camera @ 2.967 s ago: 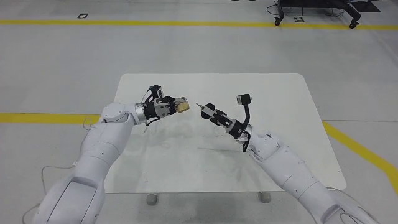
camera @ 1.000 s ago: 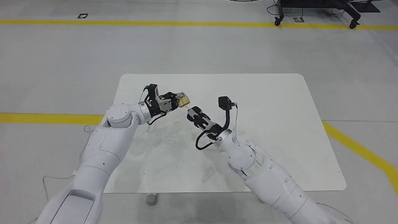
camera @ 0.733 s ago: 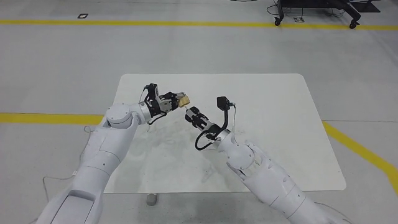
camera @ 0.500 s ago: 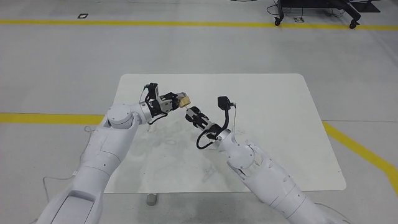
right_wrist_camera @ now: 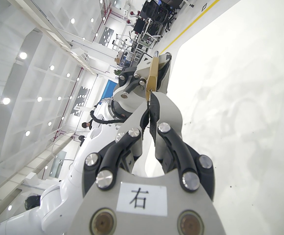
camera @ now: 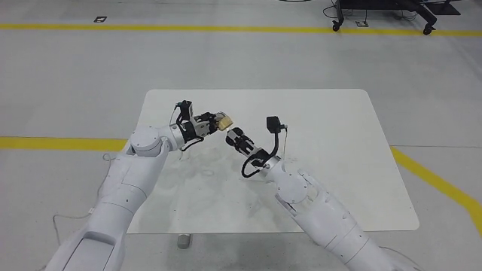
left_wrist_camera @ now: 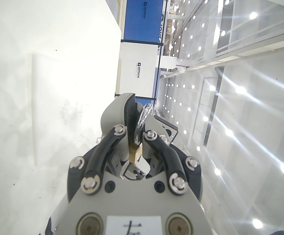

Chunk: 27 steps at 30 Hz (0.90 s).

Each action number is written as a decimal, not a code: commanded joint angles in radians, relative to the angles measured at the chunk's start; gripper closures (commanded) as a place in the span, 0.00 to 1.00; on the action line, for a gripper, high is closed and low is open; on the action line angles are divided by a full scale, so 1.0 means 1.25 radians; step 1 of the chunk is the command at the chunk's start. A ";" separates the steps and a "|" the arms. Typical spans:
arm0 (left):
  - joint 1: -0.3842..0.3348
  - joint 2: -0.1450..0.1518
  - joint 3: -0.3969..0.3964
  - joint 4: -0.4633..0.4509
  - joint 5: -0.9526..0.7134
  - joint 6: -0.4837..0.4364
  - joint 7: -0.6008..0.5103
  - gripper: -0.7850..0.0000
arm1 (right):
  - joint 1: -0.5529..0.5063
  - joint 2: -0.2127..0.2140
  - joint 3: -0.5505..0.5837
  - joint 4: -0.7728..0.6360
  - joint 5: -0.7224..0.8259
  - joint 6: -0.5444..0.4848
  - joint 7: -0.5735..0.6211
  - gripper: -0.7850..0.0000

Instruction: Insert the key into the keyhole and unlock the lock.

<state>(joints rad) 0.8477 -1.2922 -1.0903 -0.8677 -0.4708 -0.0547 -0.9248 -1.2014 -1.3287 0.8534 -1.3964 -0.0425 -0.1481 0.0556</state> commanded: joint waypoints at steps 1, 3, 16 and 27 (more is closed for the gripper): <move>0.000 0.000 0.000 0.000 -0.002 -0.001 -0.002 1.00 | -0.001 -0.002 0.003 0.003 -0.003 -0.001 -0.008 1.00; 0.000 0.000 0.000 0.000 -0.002 -0.001 -0.004 1.00 | -0.001 -0.004 0.005 0.007 -0.004 -0.002 -0.012 1.00; -0.008 -0.002 0.011 0.005 0.013 -0.005 -0.035 1.00 | -0.005 -0.012 0.024 0.014 -0.033 0.004 -0.013 1.00; -0.006 -0.004 0.000 0.014 -0.014 0.009 -0.014 1.00 | -0.023 -0.014 0.053 -0.006 -0.048 -0.001 -0.013 0.00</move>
<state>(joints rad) 0.8391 -1.2974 -1.0883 -0.8482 -0.4867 -0.0461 -0.9440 -1.2276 -1.3461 0.9141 -1.4015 -0.1032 -0.1493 0.0389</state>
